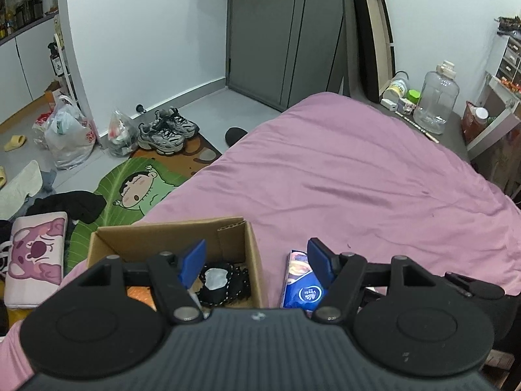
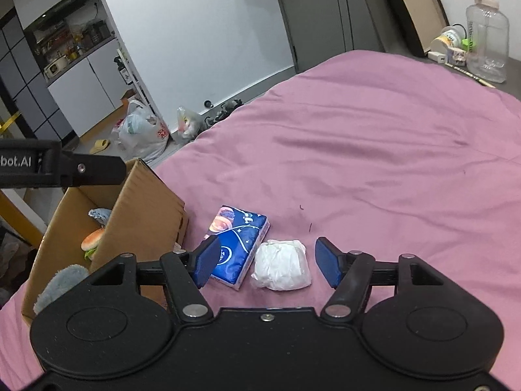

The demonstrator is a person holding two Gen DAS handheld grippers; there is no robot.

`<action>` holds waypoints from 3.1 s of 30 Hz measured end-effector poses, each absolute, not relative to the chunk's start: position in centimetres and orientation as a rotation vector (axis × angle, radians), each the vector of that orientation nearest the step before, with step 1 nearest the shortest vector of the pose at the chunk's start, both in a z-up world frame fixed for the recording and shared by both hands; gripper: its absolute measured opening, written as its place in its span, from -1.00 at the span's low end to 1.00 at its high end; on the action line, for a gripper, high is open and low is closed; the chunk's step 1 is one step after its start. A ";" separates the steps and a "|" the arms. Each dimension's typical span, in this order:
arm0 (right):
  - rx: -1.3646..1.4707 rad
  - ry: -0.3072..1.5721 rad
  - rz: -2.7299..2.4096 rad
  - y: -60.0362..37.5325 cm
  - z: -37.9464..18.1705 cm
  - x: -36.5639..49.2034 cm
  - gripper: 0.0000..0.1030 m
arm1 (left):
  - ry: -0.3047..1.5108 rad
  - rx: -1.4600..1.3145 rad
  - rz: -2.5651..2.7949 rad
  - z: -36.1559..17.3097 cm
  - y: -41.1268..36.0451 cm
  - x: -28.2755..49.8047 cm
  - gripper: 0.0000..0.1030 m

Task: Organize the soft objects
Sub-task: 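Move the left tool to the blue tissue pack while the right tool approaches the white bag, then grasp the blue tissue pack with the left tool while the right tool grasps the white bag, then carry the tissue pack and white bag over the box with both tools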

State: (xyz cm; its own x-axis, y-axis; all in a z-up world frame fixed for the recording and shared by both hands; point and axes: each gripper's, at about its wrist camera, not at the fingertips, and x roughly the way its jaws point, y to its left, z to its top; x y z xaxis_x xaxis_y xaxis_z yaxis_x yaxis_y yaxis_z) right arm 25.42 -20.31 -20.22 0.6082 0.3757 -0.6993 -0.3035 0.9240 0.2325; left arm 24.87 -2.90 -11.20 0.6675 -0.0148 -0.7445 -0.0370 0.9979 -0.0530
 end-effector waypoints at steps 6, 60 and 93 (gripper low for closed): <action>0.113 0.830 0.451 -20.5 -21.2 26.0 0.26 | 0.850 -0.050 0.054 -11.6 -4.0 25.7 0.30; 0.123 0.938 0.361 -25.6 -23.0 27.7 -0.09 | 1.042 0.087 0.029 -22.5 -11.7 31.4 0.15; 0.196 0.795 0.177 -26.1 -11.9 18.7 -0.14 | 0.923 -0.135 -0.195 -11.1 -6.8 23.1 -0.62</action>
State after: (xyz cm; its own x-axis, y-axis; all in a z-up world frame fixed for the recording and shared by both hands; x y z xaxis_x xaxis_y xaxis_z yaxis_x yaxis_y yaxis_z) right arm 18.67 -26.11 -11.94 0.6872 0.2301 -0.6891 -0.0833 0.9672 0.2398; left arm 23.09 -6.77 -11.10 0.5879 -0.2247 -0.7771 0.1094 0.9739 -0.1989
